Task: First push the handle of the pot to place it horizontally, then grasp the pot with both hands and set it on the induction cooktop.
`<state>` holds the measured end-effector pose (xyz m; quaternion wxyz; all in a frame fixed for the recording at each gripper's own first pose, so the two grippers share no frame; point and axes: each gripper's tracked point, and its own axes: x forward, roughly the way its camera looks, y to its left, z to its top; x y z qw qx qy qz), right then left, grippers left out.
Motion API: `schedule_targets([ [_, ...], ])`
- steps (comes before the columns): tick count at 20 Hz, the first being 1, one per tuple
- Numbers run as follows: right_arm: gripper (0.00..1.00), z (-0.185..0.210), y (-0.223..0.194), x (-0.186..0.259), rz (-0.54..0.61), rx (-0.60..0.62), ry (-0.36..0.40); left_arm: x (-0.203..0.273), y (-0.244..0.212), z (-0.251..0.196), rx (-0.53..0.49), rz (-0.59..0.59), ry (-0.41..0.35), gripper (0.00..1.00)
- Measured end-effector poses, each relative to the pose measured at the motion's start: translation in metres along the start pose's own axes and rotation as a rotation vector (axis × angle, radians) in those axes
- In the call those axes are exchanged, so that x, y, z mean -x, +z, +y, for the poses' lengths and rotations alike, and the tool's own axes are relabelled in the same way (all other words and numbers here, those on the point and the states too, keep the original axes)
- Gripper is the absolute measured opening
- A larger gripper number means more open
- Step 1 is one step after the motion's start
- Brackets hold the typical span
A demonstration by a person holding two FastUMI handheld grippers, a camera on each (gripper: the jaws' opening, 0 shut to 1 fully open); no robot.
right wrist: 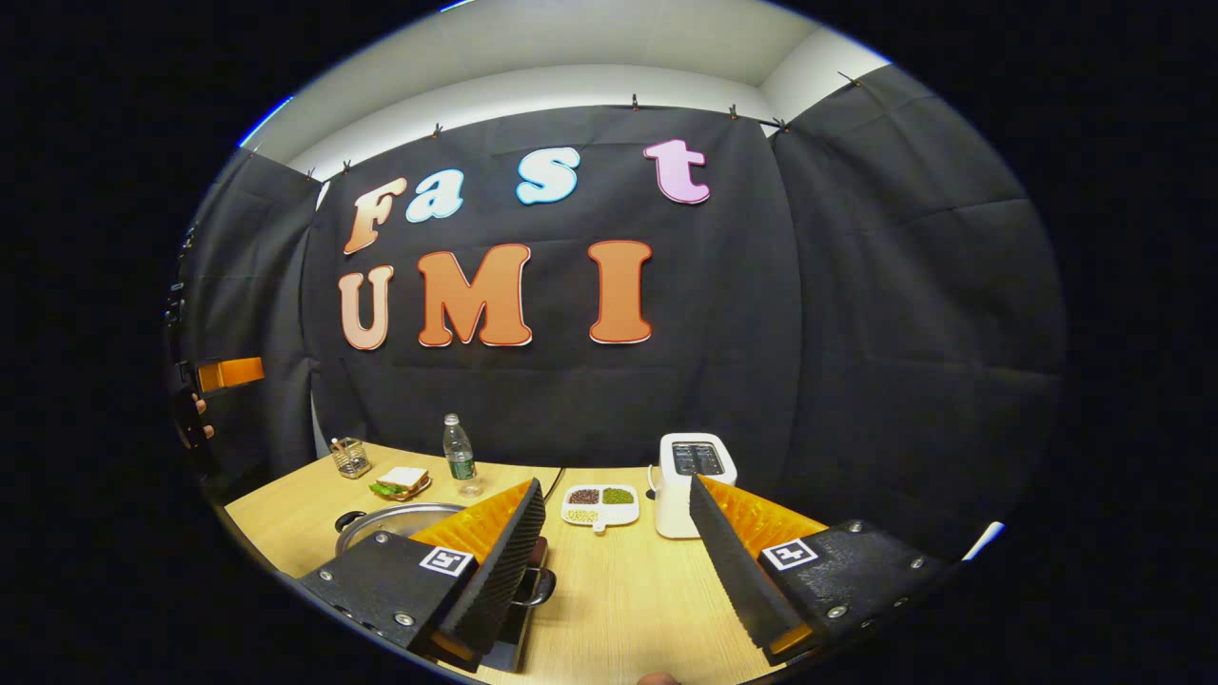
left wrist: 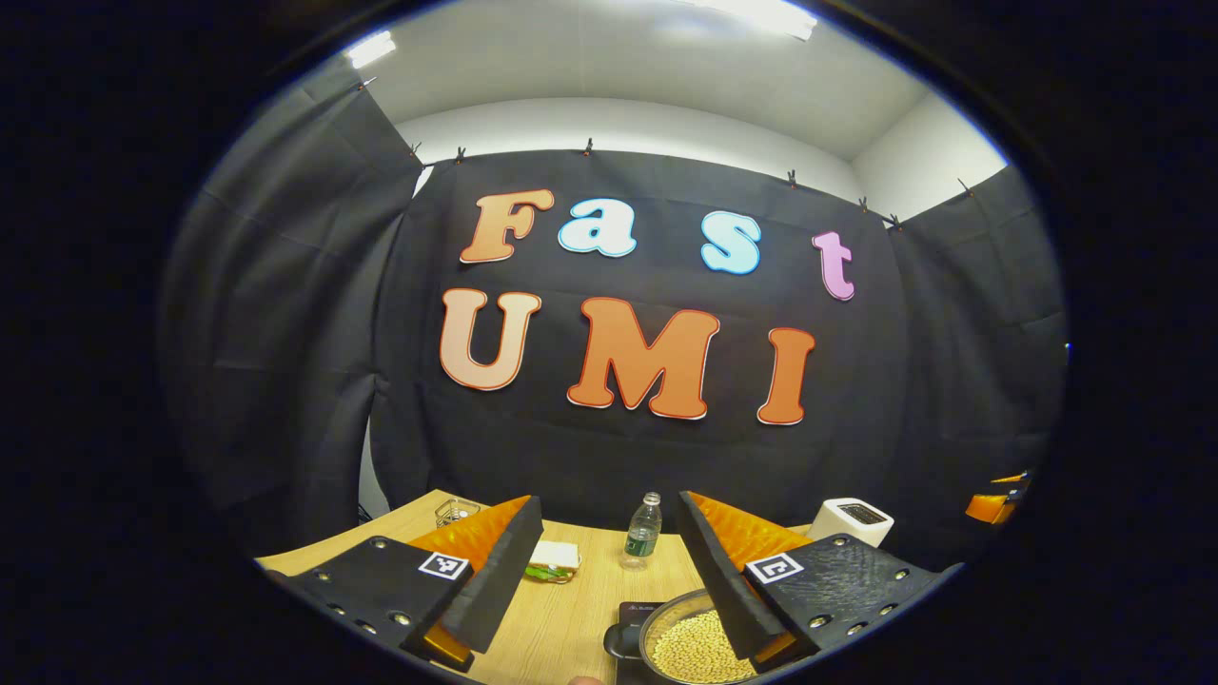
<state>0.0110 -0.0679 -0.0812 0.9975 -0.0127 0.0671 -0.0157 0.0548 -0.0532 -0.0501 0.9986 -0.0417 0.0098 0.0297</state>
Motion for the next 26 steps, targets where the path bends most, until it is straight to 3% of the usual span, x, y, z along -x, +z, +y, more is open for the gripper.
schedule_targets([
  [8, 0.95, 0.01, -0.019, -0.015, 0.001, 0.011, 0.059, 0.002, -0.008, 0.012, 0.022, -0.03, 0.077, 0.89],
  [10, 1.0, 0.006, -0.024, -0.019, 0.007, 0.014, 0.049, 0.002, -0.01, 0.012, 0.012, -0.027, 0.082, 0.89],
  [11, 0.95, 0.006, -0.025, -0.02, 0.008, 0.008, 0.049, 0.0, -0.012, 0.014, 0.002, -0.024, 0.088, 0.89],
  [26, 0.95, -0.01, -0.022, -0.025, -0.007, -0.004, 0.023, -0.007, -0.048, 0.028, 0.008, 0.068, 0.121, 0.9],
])
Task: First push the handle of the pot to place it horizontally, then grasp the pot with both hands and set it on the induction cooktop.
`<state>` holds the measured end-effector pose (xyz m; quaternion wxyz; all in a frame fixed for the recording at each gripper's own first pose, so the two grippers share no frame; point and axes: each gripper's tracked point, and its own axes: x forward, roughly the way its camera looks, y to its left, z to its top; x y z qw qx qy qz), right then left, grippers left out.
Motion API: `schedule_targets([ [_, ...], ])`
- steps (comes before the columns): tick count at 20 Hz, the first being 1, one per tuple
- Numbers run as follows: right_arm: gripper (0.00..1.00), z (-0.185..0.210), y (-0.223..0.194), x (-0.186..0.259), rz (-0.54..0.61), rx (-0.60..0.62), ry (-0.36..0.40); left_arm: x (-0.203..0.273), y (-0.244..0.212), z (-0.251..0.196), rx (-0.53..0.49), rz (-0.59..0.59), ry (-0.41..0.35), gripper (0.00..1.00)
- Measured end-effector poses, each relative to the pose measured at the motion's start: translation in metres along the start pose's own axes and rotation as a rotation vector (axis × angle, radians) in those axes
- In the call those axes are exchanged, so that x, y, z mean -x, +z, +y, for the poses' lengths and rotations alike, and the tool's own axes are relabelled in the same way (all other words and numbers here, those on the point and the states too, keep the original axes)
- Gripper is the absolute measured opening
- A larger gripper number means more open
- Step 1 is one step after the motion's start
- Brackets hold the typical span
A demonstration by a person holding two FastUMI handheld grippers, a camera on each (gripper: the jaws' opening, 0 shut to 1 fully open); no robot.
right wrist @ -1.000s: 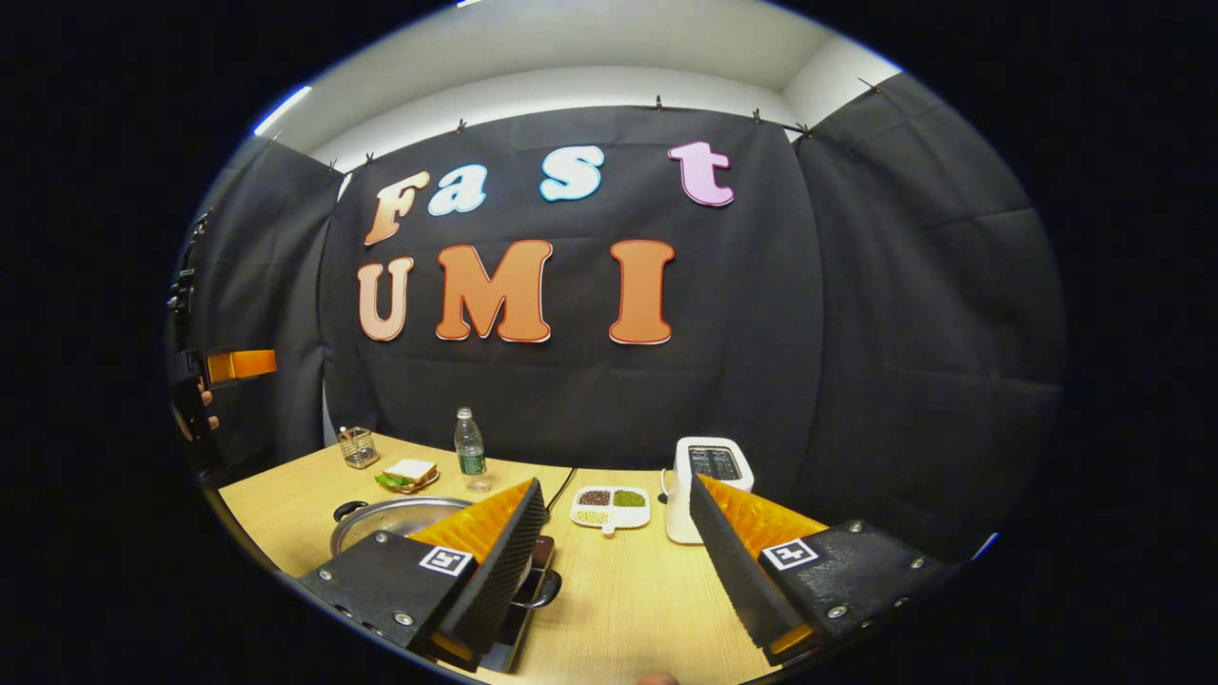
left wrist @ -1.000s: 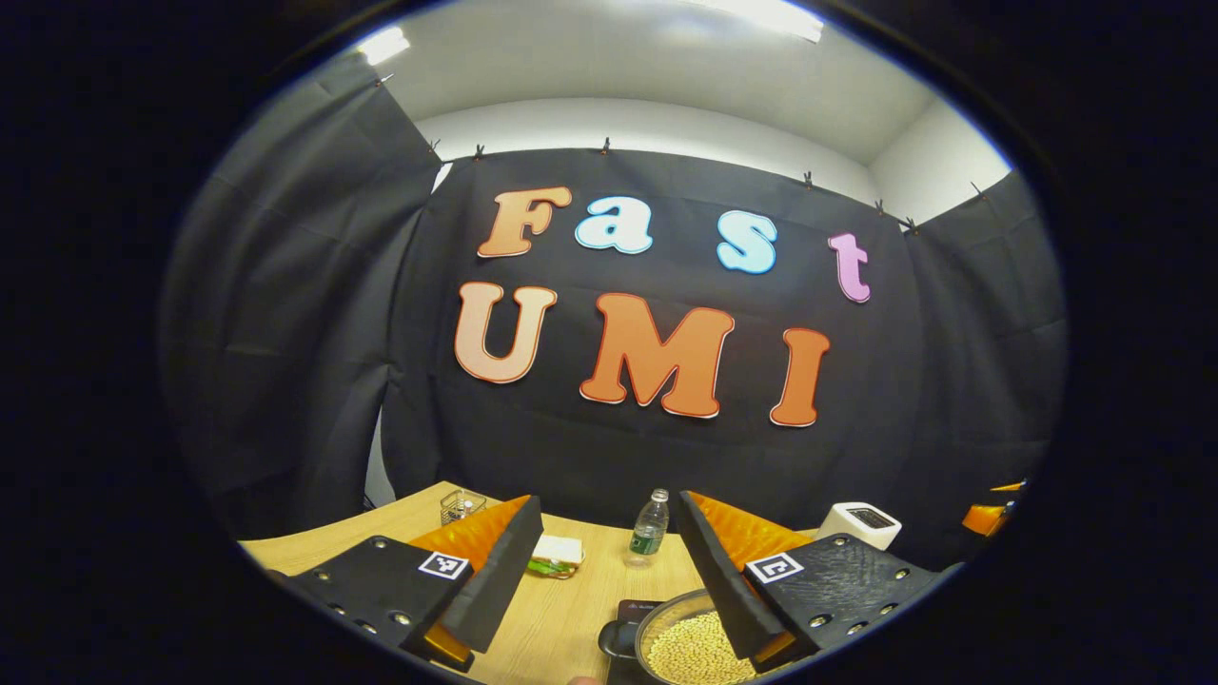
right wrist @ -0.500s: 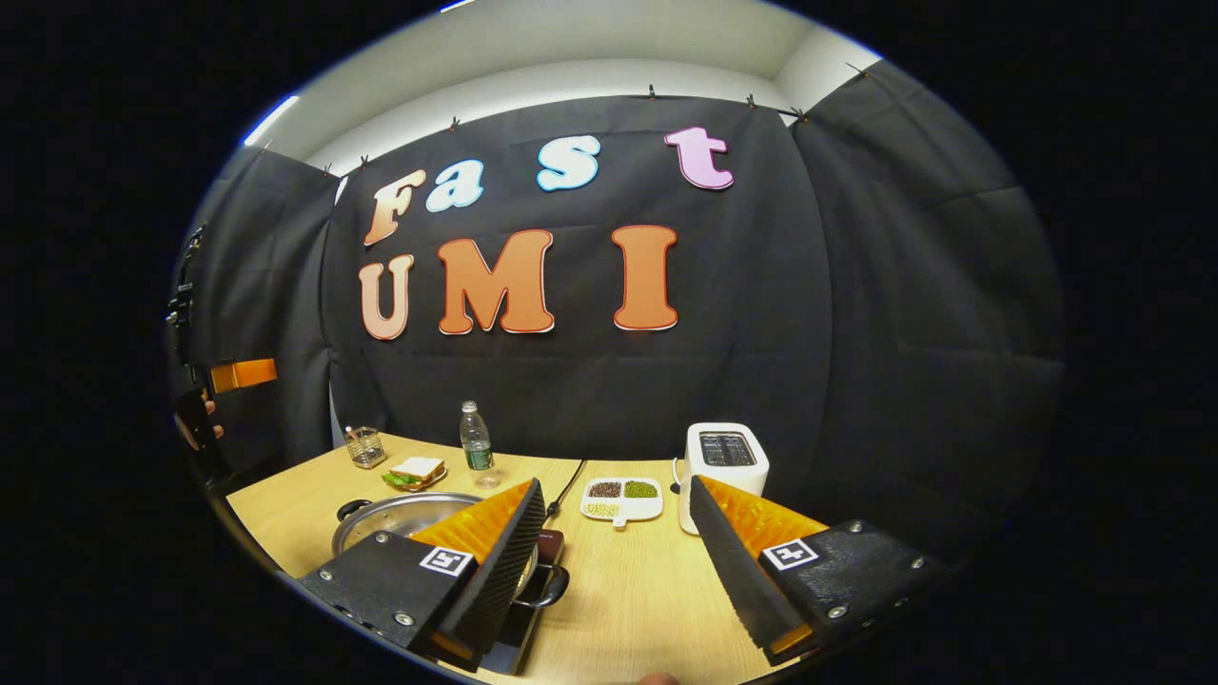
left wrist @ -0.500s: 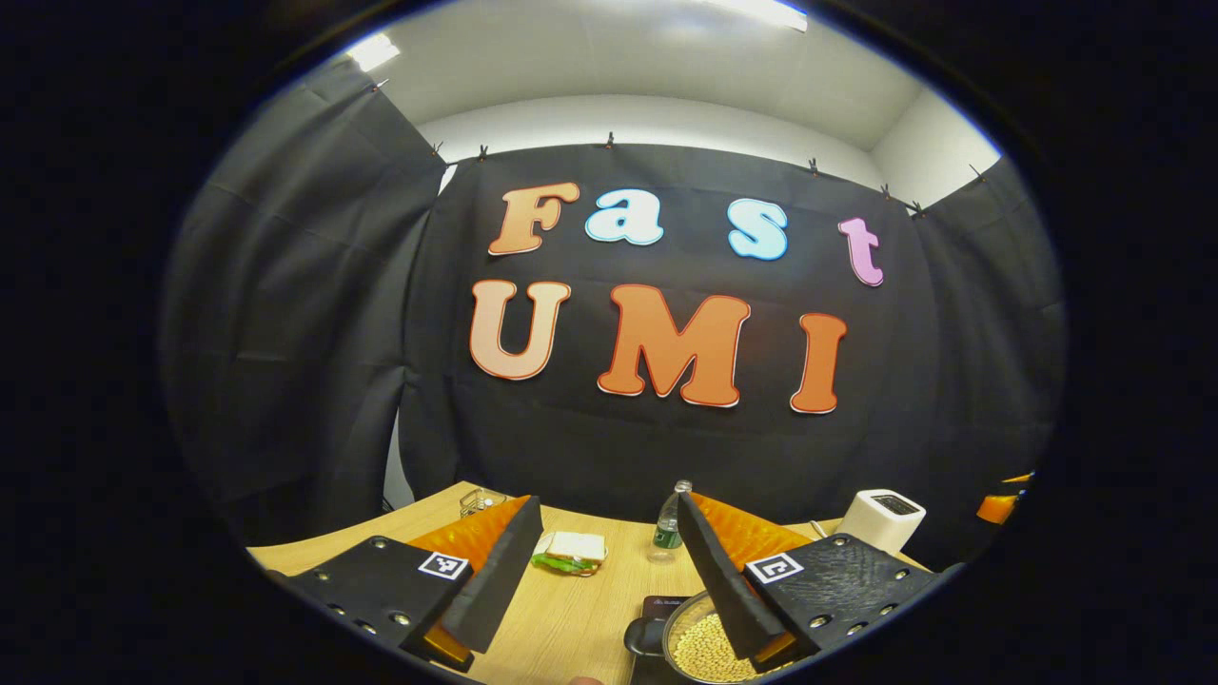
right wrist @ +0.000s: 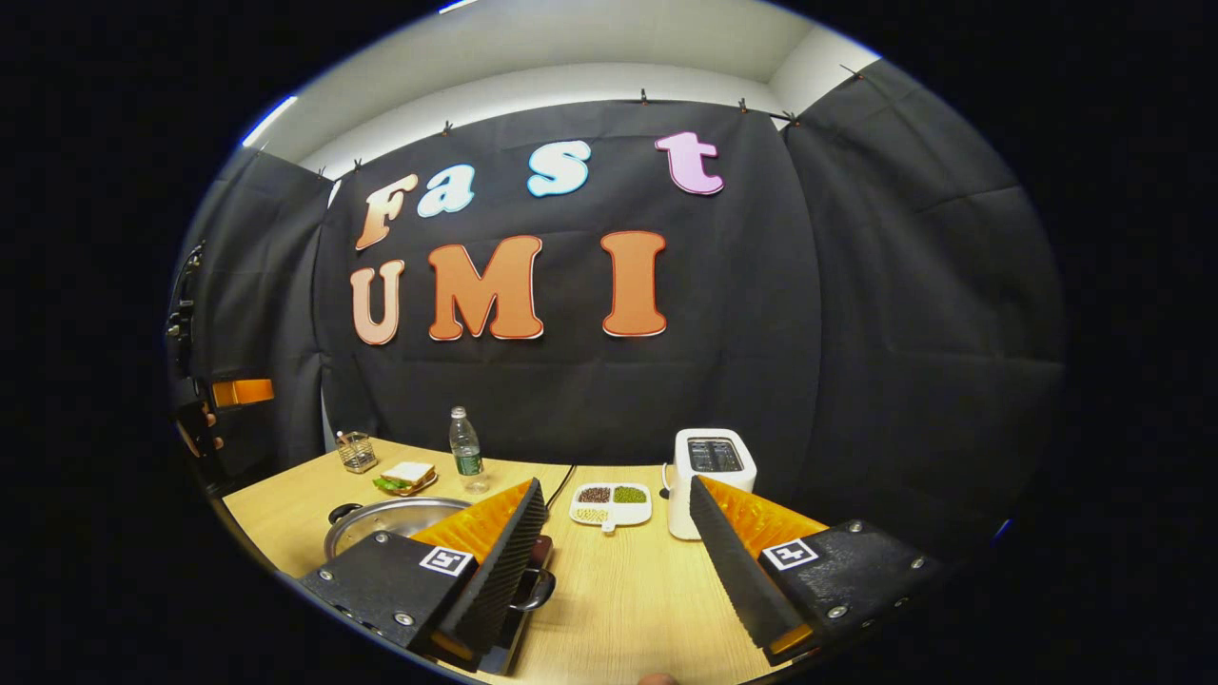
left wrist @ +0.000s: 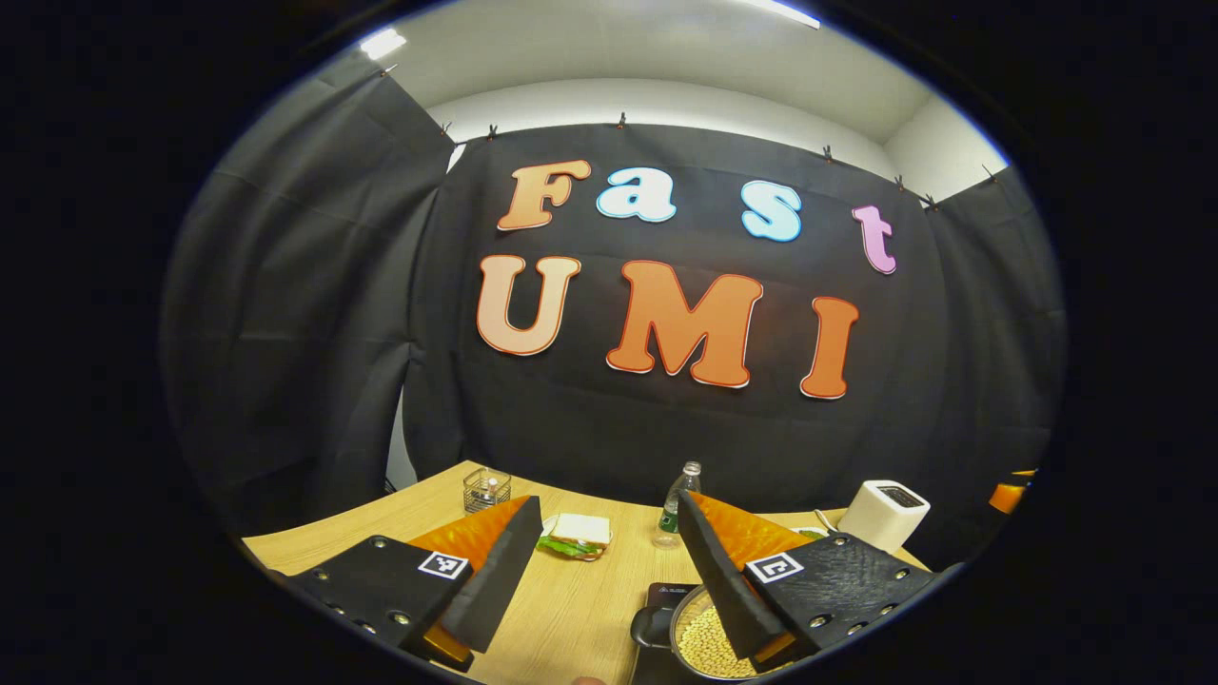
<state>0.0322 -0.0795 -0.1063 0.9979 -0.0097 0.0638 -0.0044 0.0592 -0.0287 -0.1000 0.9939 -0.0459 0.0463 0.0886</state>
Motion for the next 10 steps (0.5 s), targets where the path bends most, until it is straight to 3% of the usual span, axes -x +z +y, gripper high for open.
schedule_targets([
  [10, 0.95, 0.003, 0.004, 0.002, -0.008, 0.0, -0.002, 0.007, 0.015, 0.012, -0.048, -0.045, 0.042, 0.9],
])
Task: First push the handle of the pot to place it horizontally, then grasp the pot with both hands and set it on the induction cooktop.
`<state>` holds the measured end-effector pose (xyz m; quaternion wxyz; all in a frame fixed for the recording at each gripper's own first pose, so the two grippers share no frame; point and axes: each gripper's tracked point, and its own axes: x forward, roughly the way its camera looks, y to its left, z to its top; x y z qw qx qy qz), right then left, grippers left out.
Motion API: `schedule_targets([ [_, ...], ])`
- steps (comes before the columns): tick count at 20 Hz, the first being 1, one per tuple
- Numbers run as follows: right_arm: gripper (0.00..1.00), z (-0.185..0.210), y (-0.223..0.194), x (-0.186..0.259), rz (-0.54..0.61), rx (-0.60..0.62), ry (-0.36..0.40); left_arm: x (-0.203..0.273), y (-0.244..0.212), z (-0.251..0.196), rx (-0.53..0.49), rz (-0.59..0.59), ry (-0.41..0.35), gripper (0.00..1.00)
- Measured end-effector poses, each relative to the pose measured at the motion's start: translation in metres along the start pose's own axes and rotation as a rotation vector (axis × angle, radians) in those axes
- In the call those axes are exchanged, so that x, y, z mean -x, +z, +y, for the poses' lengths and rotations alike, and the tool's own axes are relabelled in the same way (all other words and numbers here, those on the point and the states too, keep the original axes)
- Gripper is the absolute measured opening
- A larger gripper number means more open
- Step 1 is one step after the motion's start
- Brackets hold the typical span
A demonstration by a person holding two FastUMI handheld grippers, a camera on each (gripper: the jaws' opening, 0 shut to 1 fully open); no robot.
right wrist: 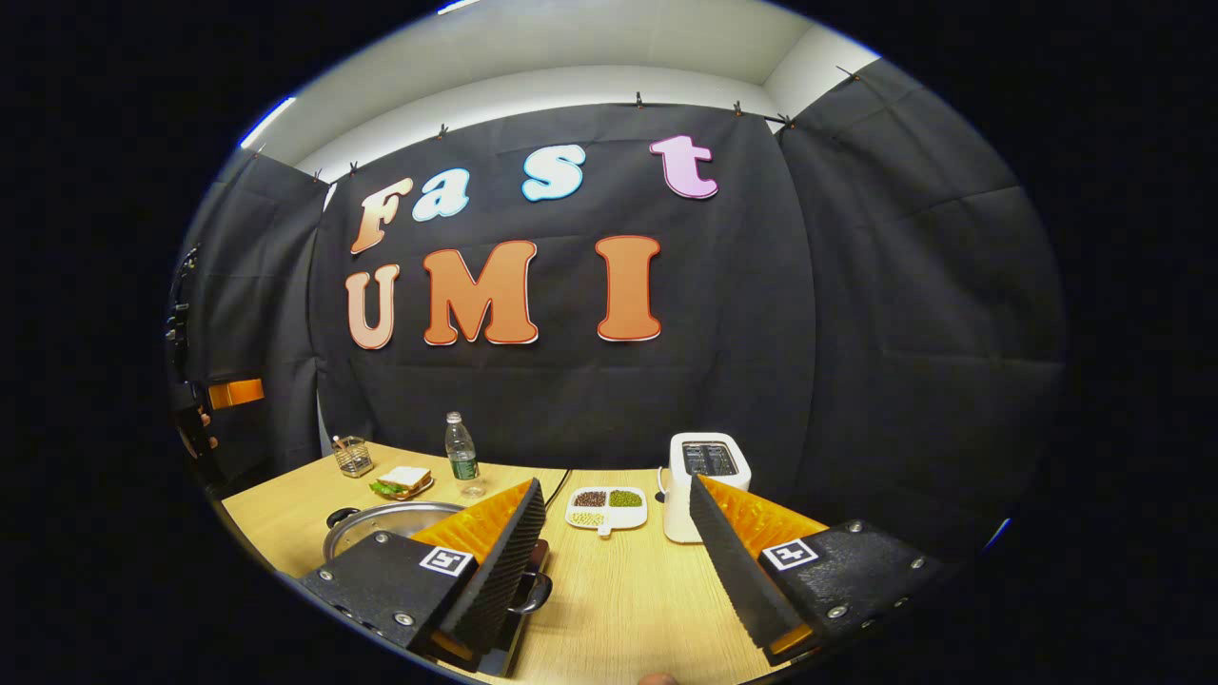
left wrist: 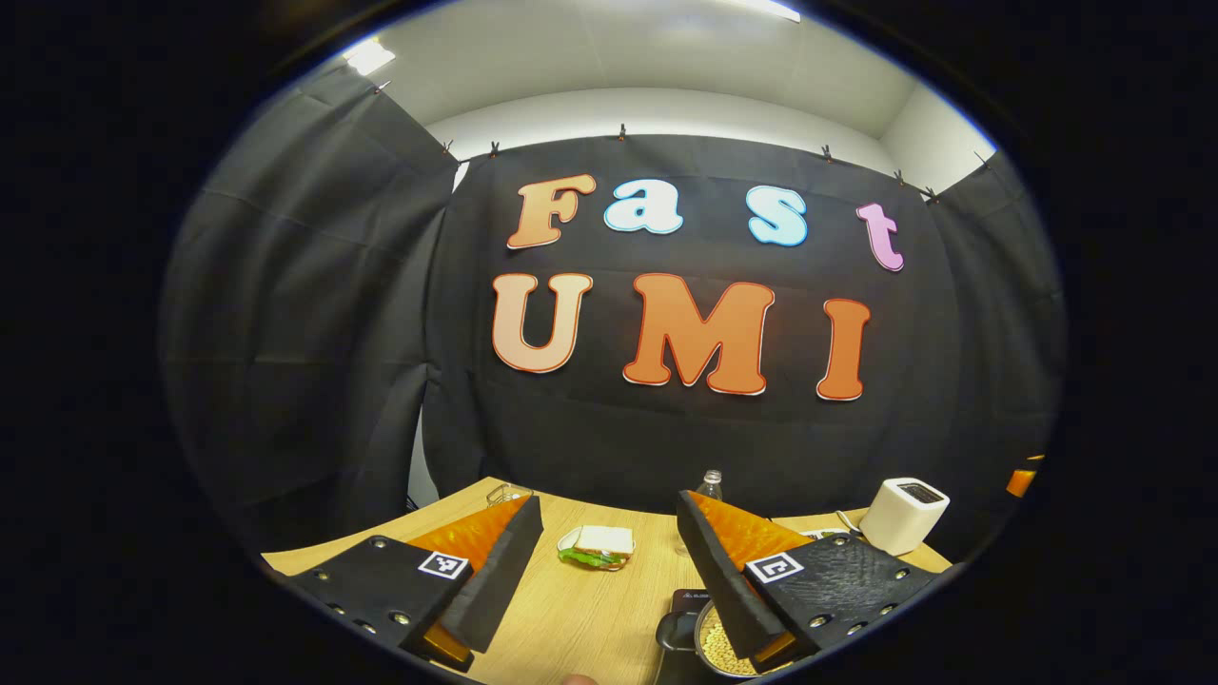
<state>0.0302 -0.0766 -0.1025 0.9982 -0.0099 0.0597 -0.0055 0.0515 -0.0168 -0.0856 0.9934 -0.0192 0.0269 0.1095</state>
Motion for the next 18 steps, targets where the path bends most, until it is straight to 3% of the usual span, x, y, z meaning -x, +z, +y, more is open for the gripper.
schedule_targets([
  [8, 0.95, 0.007, 0.005, 0.003, -0.01, 0.007, 0.006, 0.004, 0.004, 0.014, -0.026, -0.008, 0.02, 0.89],
  [18, 0.95, 0.01, 0.007, 0.008, -0.001, -0.03, 0.016, 0.011, 0.016, 0.011, -0.083, -0.025, -0.008, 0.89],
])
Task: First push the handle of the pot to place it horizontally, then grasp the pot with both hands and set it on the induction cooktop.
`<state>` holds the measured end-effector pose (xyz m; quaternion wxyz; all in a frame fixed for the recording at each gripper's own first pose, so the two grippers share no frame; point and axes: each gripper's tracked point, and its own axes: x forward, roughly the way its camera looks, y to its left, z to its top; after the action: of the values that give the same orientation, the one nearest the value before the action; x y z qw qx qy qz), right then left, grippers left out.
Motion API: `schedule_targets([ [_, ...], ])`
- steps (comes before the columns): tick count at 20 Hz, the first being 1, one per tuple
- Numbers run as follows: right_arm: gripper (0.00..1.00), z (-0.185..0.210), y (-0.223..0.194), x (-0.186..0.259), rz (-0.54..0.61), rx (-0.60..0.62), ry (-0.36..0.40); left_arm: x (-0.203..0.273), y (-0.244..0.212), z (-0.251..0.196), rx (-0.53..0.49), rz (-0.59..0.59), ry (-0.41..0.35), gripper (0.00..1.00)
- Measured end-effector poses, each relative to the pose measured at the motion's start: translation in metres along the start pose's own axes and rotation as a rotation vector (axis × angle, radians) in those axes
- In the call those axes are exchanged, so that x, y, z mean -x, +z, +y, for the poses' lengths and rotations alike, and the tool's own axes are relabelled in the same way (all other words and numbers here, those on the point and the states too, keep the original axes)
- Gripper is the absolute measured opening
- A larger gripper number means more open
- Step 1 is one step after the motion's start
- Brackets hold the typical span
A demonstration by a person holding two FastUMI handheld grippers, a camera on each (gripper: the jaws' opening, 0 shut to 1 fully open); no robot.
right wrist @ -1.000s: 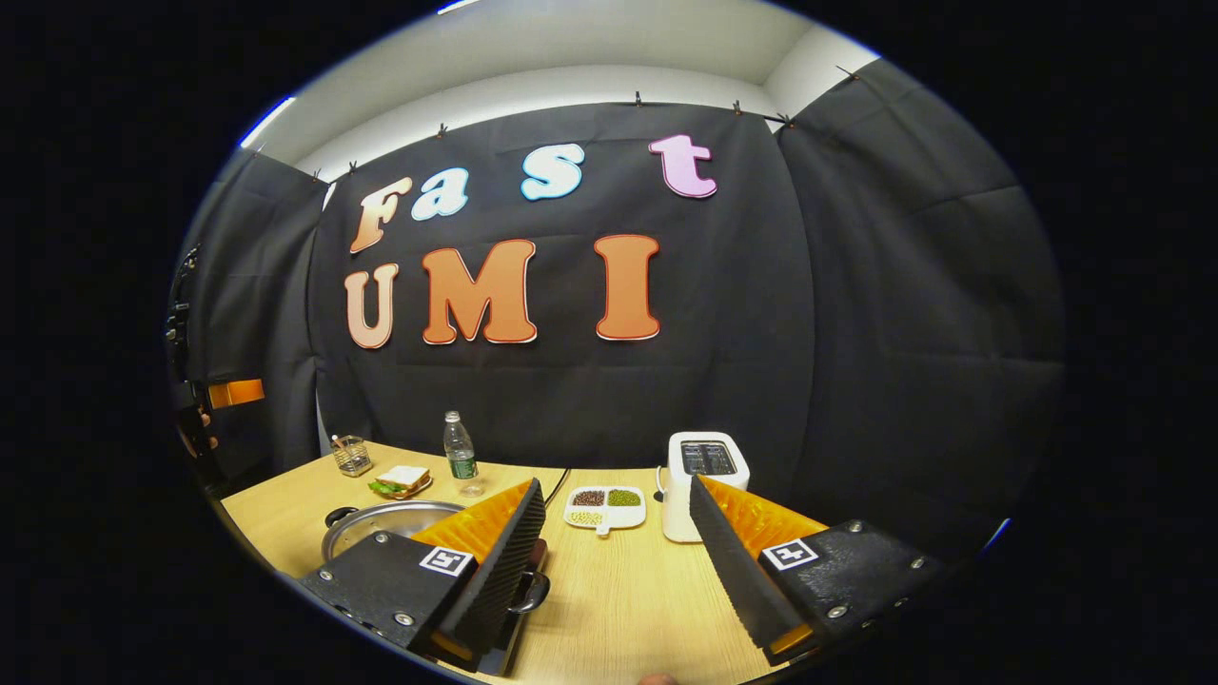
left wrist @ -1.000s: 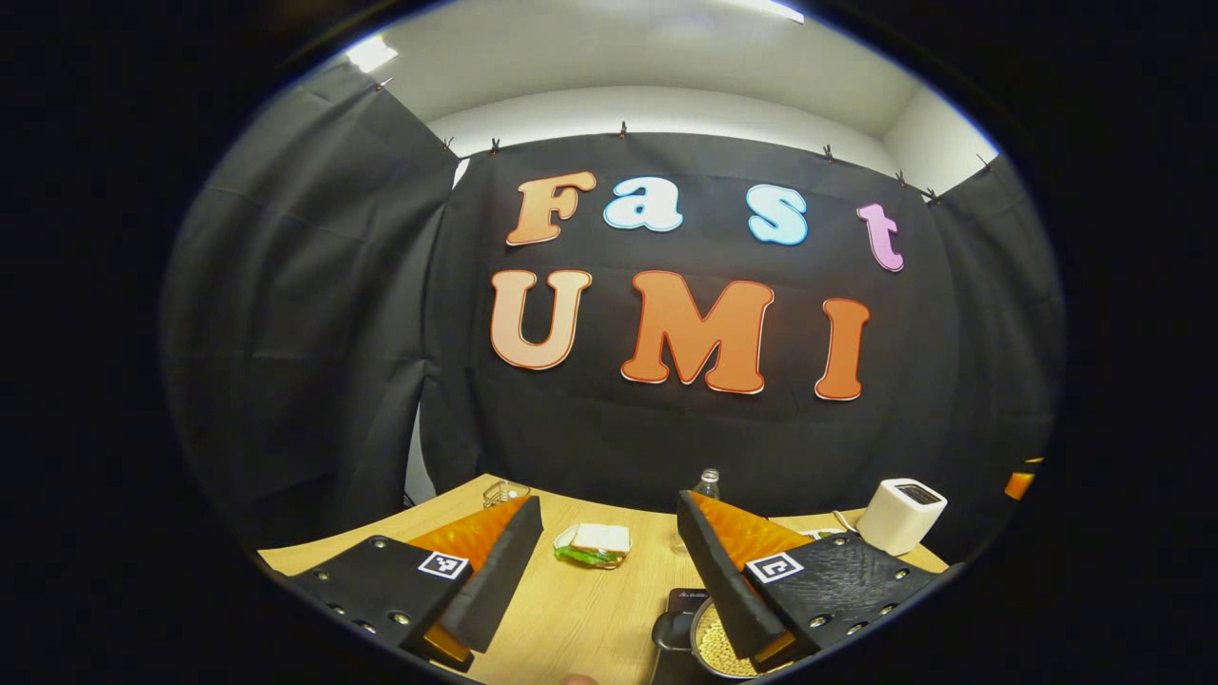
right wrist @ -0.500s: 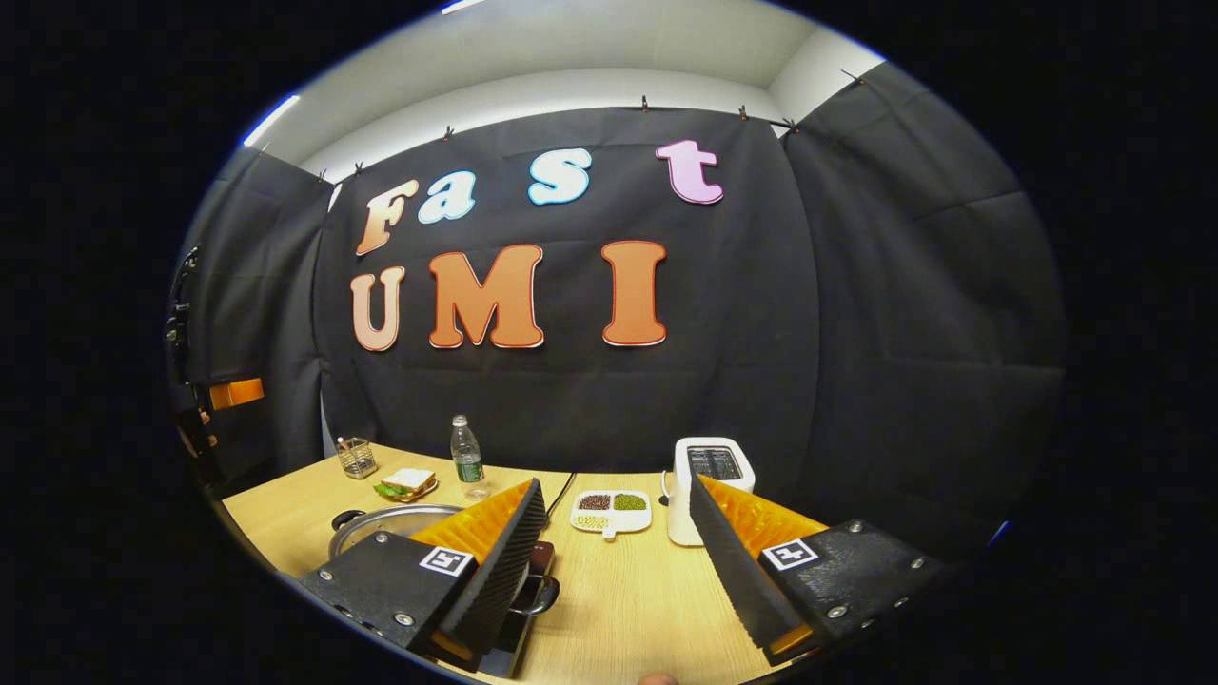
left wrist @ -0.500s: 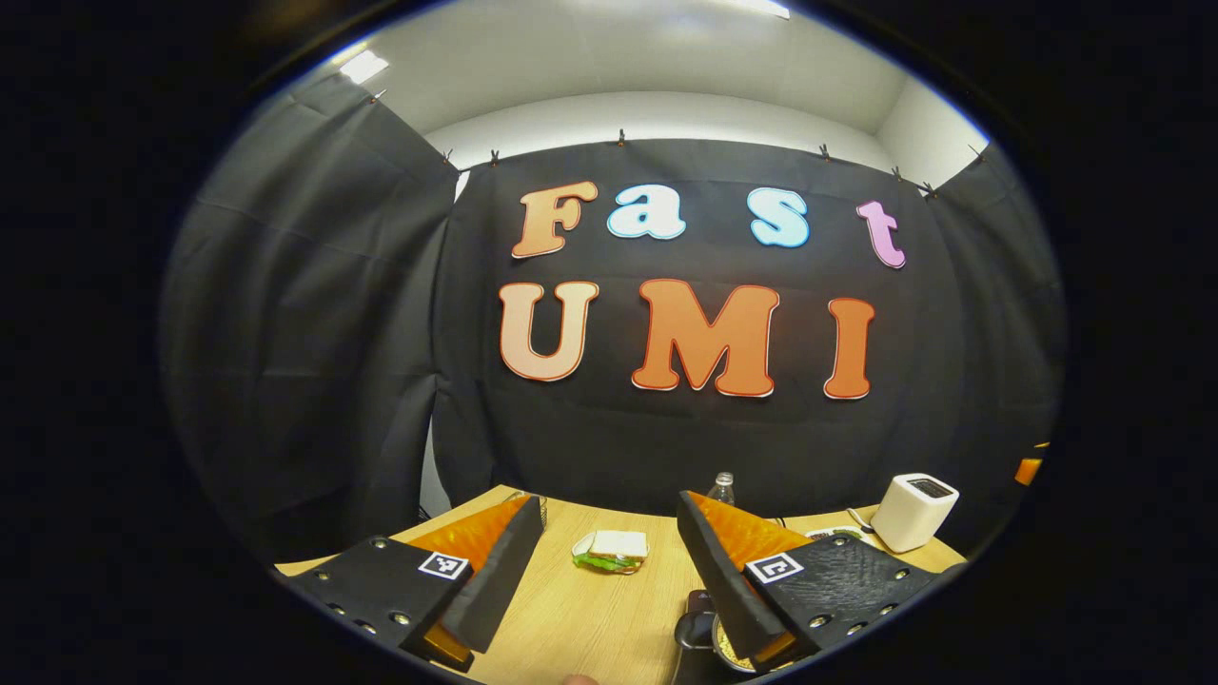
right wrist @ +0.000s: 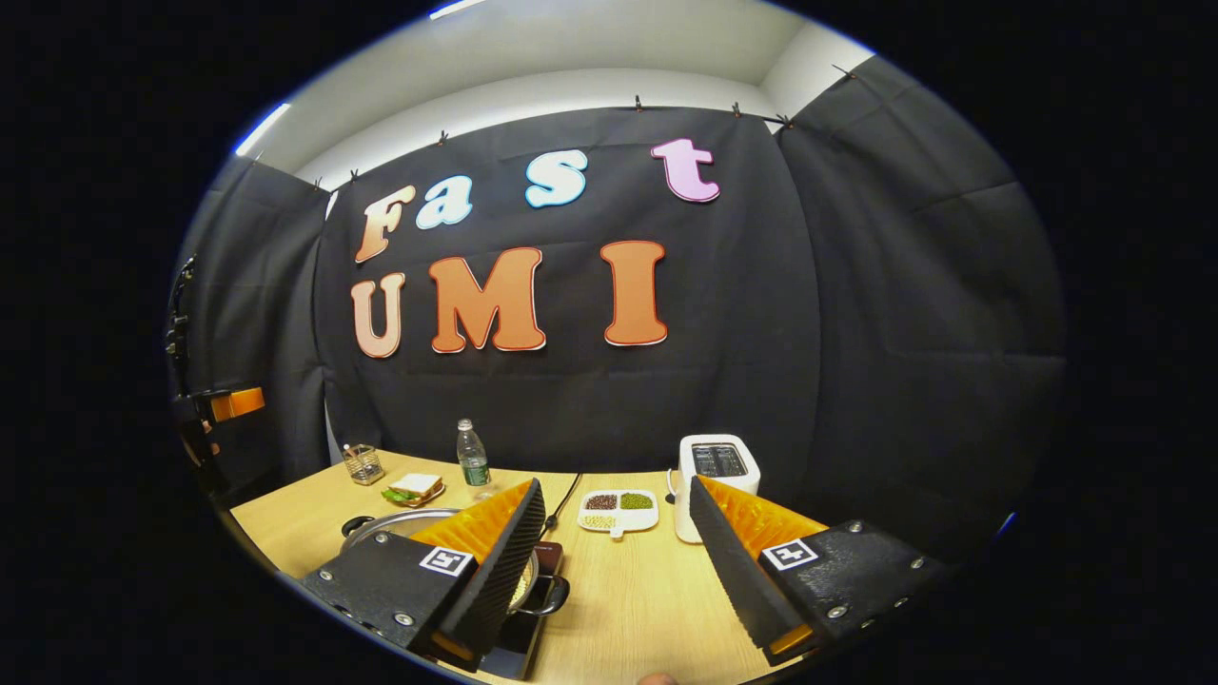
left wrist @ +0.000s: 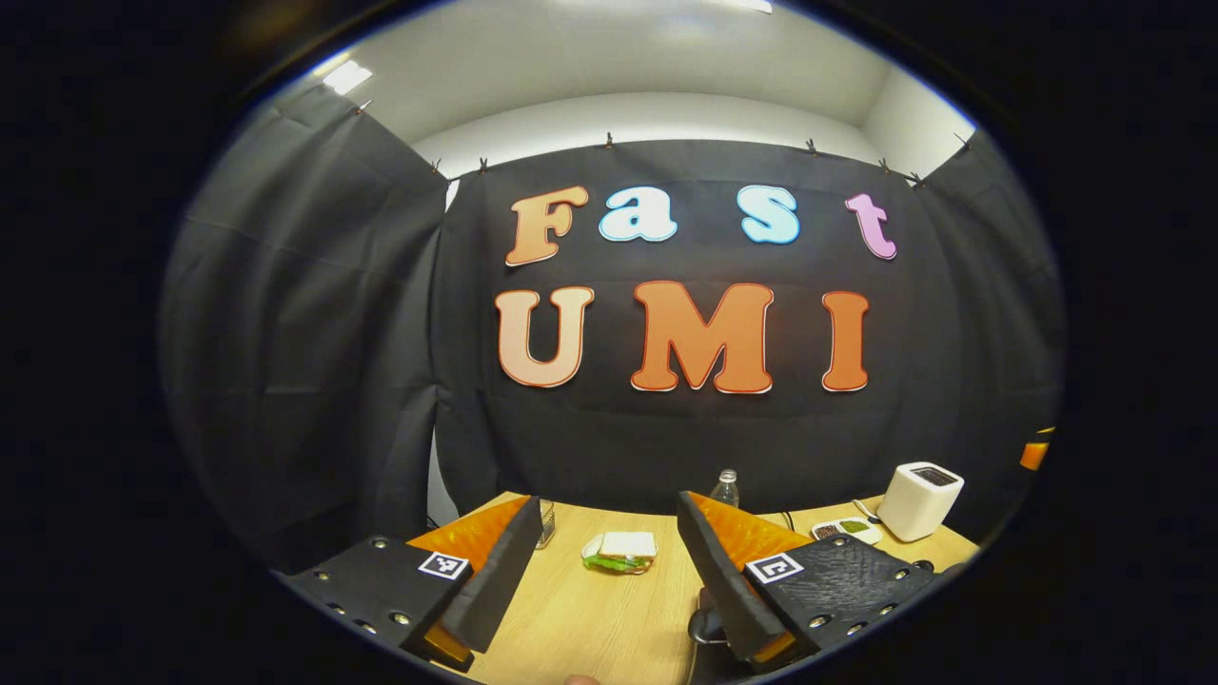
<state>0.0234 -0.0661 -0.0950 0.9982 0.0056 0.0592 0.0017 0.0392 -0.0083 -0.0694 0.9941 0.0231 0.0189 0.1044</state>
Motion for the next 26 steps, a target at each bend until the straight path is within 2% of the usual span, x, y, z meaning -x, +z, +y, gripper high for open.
schedule_targets([
  [5, 0.95, -0.014, 0.006, 0.0, 0.027, 0.0, -0.052, -0.004, 0.005, -0.015, -0.023, 0.014, -0.068, 0.9],
  [8, 0.95, -0.023, 0.019, 0.007, 0.027, -0.013, -0.097, -0.007, 0.019, -0.022, -0.004, -0.021, -0.11, 0.9],
  [10, 0.95, -0.028, 0.029, 0.013, 0.013, -0.007, -0.13, -0.006, 0.013, -0.031, 0.021, 0.02, -0.148, 0.9],
  [14, 0.95, -0.019, 0.045, 0.021, -0.001, -0.038, -0.114, -0.004, 0.02, -0.028, 0.011, 0.068, -0.171, 0.89],
  [16, 0.95, -0.021, 0.053, 0.024, -0.017, -0.034, -0.123, 0.0, 0.028, -0.02, 0.028, 0.071, -0.165, 0.89],
  [18, 0.95, -0.021, 0.06, 0.028, -0.035, -0.033, -0.128, 0.003, 0.05, -0.012, 0.147, 0.049, -0.18, 0.9],
  [19, 0.95, -0.021, 0.063, 0.03, -0.04, -0.033, -0.13, 0.005, 0.065, -0.006, 0.166, 0.019, -0.174, 0.9],
  [21, 0.95, -0.019, 0.065, 0.037, -0.041, -0.036, -0.124, 0.008, 0.08, 0.022, 0.094, -0.022, -0.104, 0.89],
  [26, 0.95, -0.018, 0.089, 0.067, -0.088, -0.02, -0.13, 0.041, 0.096, -0.015, 0.064, -0.019, -0.175, 0.89],
])
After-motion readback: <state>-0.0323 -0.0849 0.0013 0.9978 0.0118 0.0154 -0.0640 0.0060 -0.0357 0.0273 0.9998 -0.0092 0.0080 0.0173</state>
